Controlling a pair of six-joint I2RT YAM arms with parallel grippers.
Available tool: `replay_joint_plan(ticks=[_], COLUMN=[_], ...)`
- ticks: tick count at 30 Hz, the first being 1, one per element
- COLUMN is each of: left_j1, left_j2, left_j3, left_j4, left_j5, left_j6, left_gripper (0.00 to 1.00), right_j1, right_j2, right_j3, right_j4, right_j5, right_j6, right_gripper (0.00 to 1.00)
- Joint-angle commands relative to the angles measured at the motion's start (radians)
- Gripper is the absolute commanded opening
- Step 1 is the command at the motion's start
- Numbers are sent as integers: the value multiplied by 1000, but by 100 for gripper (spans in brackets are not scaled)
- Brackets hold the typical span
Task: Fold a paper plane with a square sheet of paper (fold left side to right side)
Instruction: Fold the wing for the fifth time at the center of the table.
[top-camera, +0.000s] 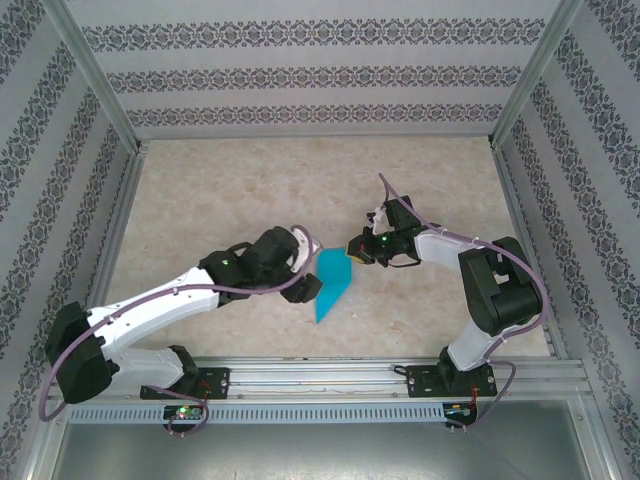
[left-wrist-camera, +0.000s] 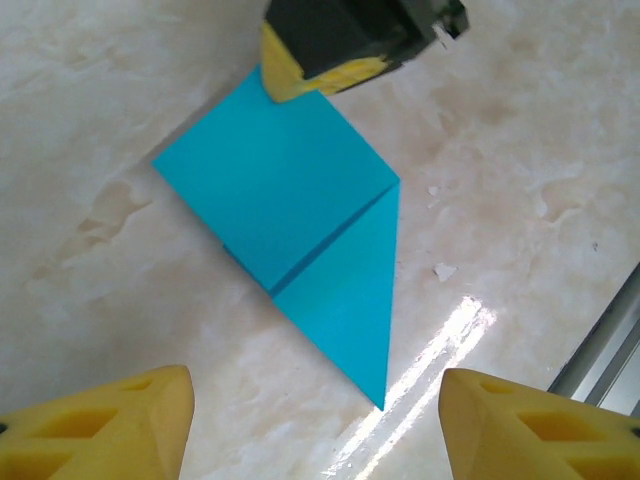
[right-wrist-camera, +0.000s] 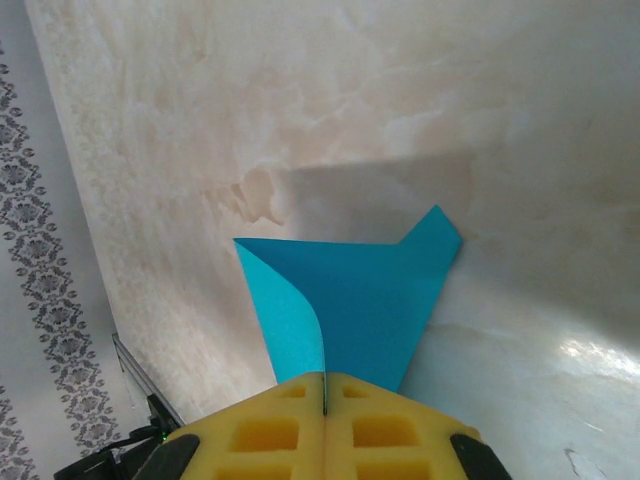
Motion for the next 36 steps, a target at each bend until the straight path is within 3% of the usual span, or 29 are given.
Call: replay_joint_plan(ticks=[1, 8, 23, 29, 36], left_j1=[-77, -164, -184, -184, -186], left_j2=[72, 275, 523, 565, 575], left_j3=[38, 101, 231, 251, 249], left_j4=[-35, -14, -55, -92, -103], left_j5=[-104, -165, -206, -237, -246], left_j6=[-3, -46, -112, -148, -191], left_gripper=[66, 65, 65, 59, 40], right_j1=[14, 20, 22, 21, 21], right_j2=[-6, 6, 15, 19, 23], right_j3=[24, 35, 45, 48, 48], right_j4=[-31, -47, -62, -69, -75], right_j5=[30, 35, 36, 41, 47], right_j6=[40, 55, 54, 54, 52], right_gripper=[0, 0, 0, 0, 0])
